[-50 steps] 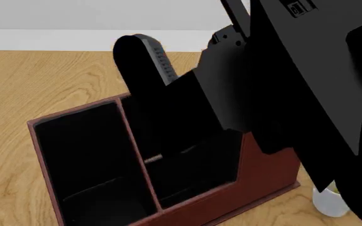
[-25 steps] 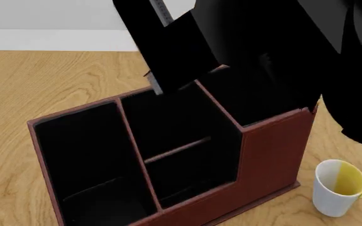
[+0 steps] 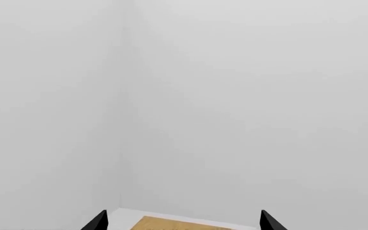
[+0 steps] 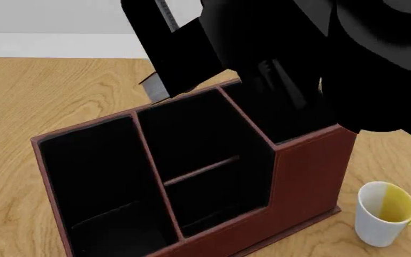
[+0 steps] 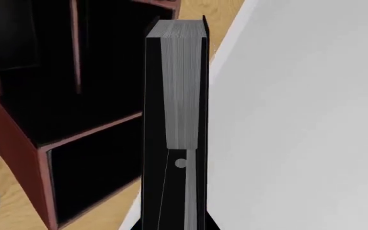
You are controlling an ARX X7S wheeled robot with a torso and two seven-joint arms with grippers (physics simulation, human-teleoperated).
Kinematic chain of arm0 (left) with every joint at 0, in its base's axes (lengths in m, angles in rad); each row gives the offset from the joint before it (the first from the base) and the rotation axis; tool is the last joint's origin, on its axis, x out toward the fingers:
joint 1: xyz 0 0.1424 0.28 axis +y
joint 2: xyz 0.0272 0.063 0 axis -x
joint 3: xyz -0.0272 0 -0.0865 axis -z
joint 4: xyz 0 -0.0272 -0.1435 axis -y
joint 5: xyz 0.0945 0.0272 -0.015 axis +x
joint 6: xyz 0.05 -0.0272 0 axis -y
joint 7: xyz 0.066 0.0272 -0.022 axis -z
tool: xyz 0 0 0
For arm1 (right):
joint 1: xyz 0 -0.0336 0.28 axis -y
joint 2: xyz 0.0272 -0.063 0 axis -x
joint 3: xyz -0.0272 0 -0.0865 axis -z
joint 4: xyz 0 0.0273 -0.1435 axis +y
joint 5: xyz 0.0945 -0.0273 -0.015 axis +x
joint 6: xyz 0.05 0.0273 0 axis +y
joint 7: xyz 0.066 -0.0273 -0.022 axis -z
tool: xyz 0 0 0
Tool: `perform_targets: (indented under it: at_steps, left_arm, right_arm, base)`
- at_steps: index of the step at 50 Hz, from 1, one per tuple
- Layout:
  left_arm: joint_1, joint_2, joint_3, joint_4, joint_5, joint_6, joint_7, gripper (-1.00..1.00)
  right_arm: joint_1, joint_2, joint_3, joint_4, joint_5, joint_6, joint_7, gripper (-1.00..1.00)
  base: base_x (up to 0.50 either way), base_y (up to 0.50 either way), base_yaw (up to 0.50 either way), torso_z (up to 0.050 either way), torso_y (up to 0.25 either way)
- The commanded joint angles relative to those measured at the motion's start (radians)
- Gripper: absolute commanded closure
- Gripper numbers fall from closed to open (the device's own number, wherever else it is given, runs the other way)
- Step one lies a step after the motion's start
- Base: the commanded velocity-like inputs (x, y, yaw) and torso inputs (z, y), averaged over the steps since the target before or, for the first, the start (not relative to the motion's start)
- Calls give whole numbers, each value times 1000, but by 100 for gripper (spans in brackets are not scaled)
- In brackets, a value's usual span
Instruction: Pick up the book and place it in the front compartment of the caddy.
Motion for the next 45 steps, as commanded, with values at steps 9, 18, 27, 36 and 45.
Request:
perform_targets:
  at_steps: [9, 18, 27, 36, 45]
  left_arm:
    - [-22, 20, 9, 6, 23, -2, 4, -100]
    - [-26, 23, -2, 7, 10, -12, 6, -100]
    - [-25, 16, -10, 7, 3, -18, 9, -100]
    - [-21, -4, -36, 6, -13, -35, 26, -100]
    - [-20, -16, -32, 6, -7, -38, 30, -100]
  right_arm:
    - [-120, -71, 21, 140, -60, -81, 58, 100]
    - [-174, -123, 15, 259, -59, -135, 85, 100]
    - [-197, -160, 13, 351, -60, -179, 95, 100]
    - [-215, -186, 9, 422, -65, -186, 102, 100]
    - [-215, -185, 4, 427, -73, -179, 102, 100]
  base:
    - [0, 0, 0, 0, 2]
    - [0, 0, 0, 0, 1]
    - [0, 0, 0, 0, 1]
    - [0, 0, 0, 1, 1]
    - [0, 0, 0, 0, 2]
